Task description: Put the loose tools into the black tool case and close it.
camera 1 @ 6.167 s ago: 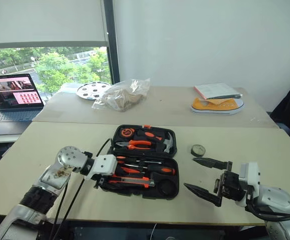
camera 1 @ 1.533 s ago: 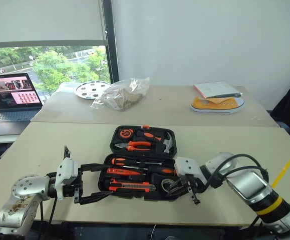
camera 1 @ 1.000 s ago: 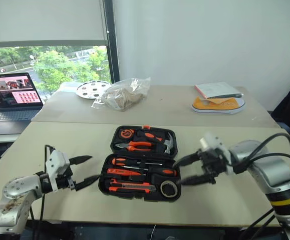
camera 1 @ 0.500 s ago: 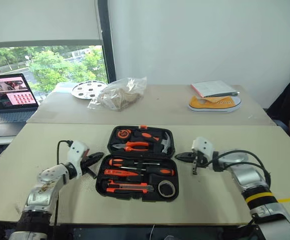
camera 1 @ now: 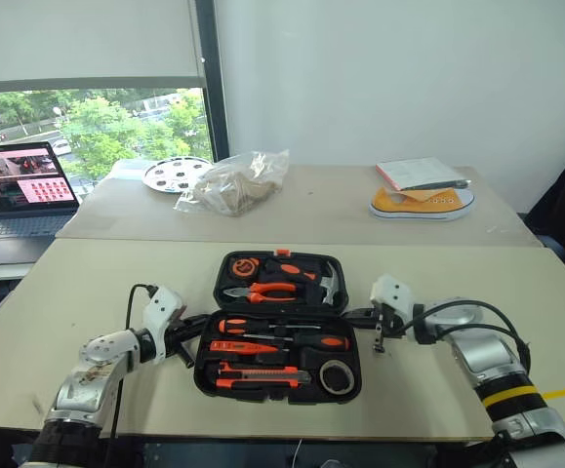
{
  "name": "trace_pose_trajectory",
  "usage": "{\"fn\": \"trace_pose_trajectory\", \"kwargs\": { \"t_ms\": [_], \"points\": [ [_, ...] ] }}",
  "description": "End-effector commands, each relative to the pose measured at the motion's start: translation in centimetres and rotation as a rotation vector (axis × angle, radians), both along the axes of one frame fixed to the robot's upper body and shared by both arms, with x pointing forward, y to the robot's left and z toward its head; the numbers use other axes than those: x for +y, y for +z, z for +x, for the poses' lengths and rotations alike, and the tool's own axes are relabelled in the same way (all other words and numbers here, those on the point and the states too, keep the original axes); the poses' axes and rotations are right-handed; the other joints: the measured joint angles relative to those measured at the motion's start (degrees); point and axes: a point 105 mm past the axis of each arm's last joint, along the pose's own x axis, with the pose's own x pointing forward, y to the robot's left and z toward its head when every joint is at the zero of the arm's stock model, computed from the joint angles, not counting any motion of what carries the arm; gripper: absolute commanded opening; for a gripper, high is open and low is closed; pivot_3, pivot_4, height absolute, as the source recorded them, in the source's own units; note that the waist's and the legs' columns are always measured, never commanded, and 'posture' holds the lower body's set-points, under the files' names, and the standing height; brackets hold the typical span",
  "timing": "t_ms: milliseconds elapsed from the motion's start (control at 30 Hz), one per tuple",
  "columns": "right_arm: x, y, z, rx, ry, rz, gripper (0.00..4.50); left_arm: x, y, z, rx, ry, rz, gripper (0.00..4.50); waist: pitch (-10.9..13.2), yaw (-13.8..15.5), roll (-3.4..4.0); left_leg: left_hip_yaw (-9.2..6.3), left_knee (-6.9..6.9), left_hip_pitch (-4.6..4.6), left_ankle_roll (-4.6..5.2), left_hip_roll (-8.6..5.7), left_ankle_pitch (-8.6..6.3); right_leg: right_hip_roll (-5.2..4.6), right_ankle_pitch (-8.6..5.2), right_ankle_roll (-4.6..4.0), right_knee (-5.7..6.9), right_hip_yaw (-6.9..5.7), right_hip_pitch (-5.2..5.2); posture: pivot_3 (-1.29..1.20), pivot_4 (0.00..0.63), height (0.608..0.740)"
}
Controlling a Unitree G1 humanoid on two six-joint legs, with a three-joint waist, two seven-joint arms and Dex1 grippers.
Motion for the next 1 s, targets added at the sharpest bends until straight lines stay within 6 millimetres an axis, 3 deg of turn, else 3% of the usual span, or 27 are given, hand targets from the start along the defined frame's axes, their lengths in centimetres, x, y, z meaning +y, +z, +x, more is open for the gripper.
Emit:
{"fn": "trace_pose_trajectory", "kwargs": {
  "t_ms": [33, 167, 233, 300, 433, 633, 900, 933, 1000],
  "points": [
    [-1.9, 3.2, -0.6, 0.019, -0.024, 0.052, 0.59, 2.6, 3.0, -0.3, -0.023, 0.065, -0.005, 0.96, 0.0, -0.1, 0.02, -0.01, 0.01, 0.01, 0.00, 0.01, 0.00, 0.00, 0.01, -0.01, 0.01, 0.01, 0.00, 0.00, 0.150, 0.740],
    [-2.4, 5.9, -0.5, 0.034, -0.057, 0.120, 1.81, 3.5, 5.8, -0.5, 0.044, 0.078, -0.113, 2.44, 0.0, -0.1, 0.03, -0.08, 0.01, 0.06, -0.01, 0.05, 0.00, 0.00, 0.01, -0.01, 0.03, 0.03, 0.03, 0.00, 0.150, 0.740],
    [-2.5, 6.5, -0.3, 0.122, -0.103, 0.121, 2.54, 3.5, 6.5, -0.2, 0.130, 0.069, -0.142, 3.23, 0.0, 0.0, 0.02, -0.09, 0.02, 0.04, -0.02, 0.04, 0.02, 0.01, 0.02, -0.04, 0.04, 0.05, 0.03, 0.00, 0.150, 0.740],
    [-2.7, 5.9, 0.1, 0.297, -0.206, 0.057, 3.17, 3.5, 6.9, 1.2, 0.203, 0.112, -0.156, 3.92, 0.0, 0.0, 0.02, -0.10, 0.07, 0.01, -0.05, 0.04, 0.04, 0.03, 0.04, -0.06, 0.05, 0.04, 0.02, 0.00, 0.150, 0.740],
    [-1.7, 6.3, 1.2, 0.490, -0.321, 0.092, 4.45, 2.7, 6.5, 3.5, 0.305, 0.164, -0.138, 3.98, 0.0, 0.0, 0.01, -0.14, 0.14, 0.01, -0.03, -0.03, 0.10, 0.06, 0.08, -0.12, 0.06, 0.08, 0.06, 0.00, 0.150, 0.740],
    [-0.8, 5.4, 3.7, 0.529, -0.443, 0.062, 4.45, 0.6, 5.6, 5.4, 0.371, 0.172, -0.085, 3.98, 0.0, -0.2, 0.00, -0.09, 0.07, -0.12, -0.03, -0.12, 0.10, 0.08, 0.09, -0.12, 0.05, 0.01, -0.08, 0.00, 0.150, 0.740],
    [0.1, 4.0, 5.0, 0.581, -0.501, 0.042, 4.45, -0.7, 4.7, 5.7, 0.409, 0.161, -0.069, 3.98, 0.0, -0.4, 0.01, 0.00, -0.05, -0.33, -0.05, -0.11, 0.12, 0.10, 0.09, -0.11, 0.07, -0.19, -0.15, 0.00, 0.150, 0.740],
    [0.0, 3.8, 5.0, 0.585, -0.505, 0.035, 3.95, -0.7, 4.5, 5.7, 0.413, 0.163, -0.065, 3.98, 0.0, -0.4, 0.01, 0.02, -0.05, -0.34, -0.06, -0.11, 0.12, 0.10, 0.09, -0.11, 0.08, -0.21, -0.15, 0.00, 0.150, 0.740],
    [0.0, 3.5, 5.0, 0.605, -0.516, 0.029, 3.40, -0.8, 4.3, 5.8, 0.422, 0.166, -0.066, 3.98, 0.0, -0.4, 0.01, 0.06, -0.02, -0.33, -0.07, -0.10, 0.12, 0.08, 0.09, -0.11, 0.08, -0.22, -0.15, 0.00, 0.150, 0.740]
  ]
}}
